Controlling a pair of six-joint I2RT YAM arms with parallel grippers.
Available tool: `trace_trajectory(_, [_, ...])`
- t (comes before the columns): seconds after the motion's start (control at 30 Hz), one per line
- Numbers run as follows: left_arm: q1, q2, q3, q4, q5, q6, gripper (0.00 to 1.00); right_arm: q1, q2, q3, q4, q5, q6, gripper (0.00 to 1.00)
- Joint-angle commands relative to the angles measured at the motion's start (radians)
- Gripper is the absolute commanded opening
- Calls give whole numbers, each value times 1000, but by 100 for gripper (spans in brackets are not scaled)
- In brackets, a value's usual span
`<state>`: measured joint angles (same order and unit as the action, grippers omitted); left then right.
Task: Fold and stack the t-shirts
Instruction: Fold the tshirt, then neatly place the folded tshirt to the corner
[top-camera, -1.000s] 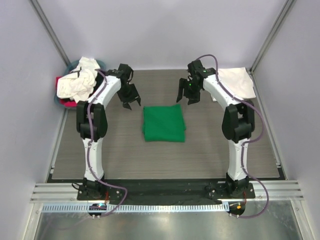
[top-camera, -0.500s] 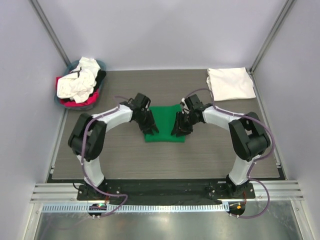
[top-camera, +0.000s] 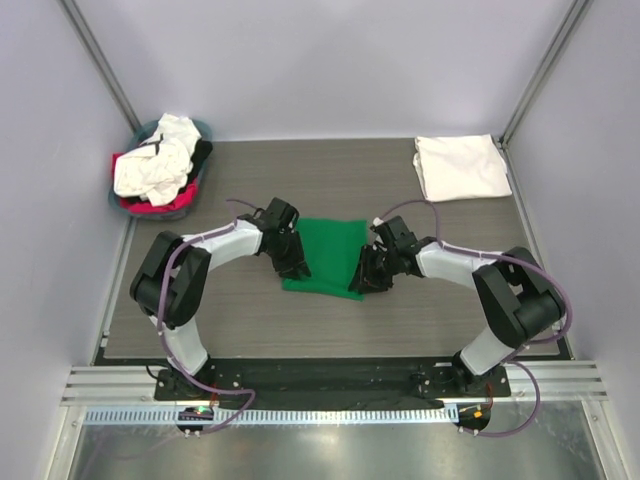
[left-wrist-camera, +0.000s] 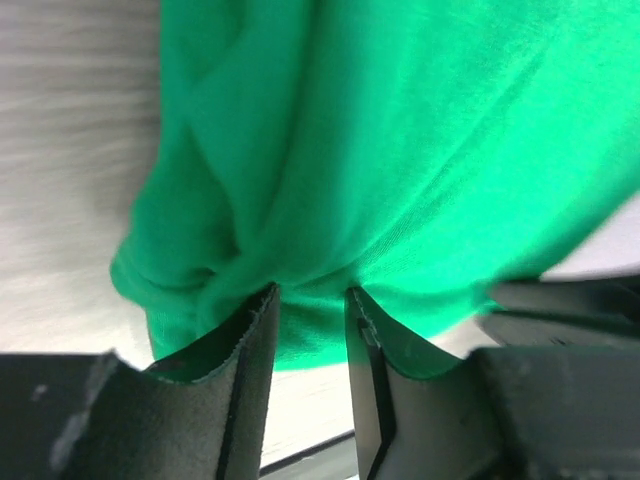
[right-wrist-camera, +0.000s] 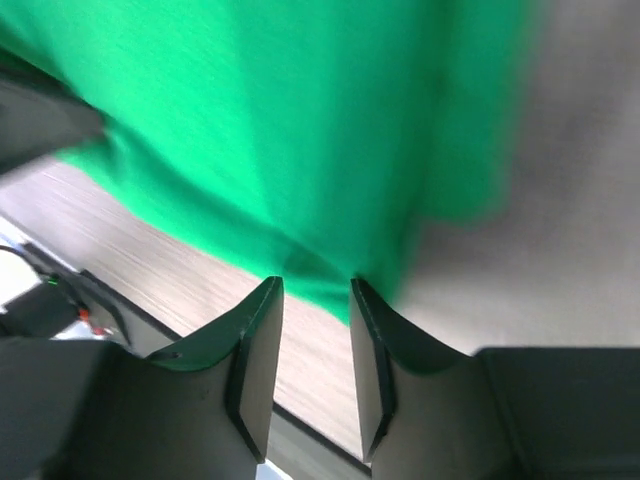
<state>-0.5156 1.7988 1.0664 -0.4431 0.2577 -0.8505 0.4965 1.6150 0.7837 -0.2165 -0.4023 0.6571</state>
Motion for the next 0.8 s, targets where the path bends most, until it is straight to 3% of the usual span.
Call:
trace_trajectory(0.0, [14,-12,1,-333,-349,137,38,19,-69,-15,-161,171,13,40])
trace_trajectory(0.23, [14,-174,159,-531,-370,159,49,20,-173,121,-320,198,-20,50])
trace_trajectory(0.47, [15,-162,322,-595,-376,206,52,20,-129,221,-285,117,-39,52])
trace_trajectory(0.57, [16,-153,368,-623,-393,217,51,17,-83,293,-273,111,-65,68])
trace_trajectory(0.6, [17,-164,372,-628,-396,218,51,16,-52,311,-271,114,-74,80])
trace_trajectory(0.7, [17,-217,360,-623,-396,232,50,-5,32,380,-245,94,-103,90])
trace_trajectory(0.77, [17,-255,327,-626,-399,238,50,-21,89,438,-233,65,-122,91])
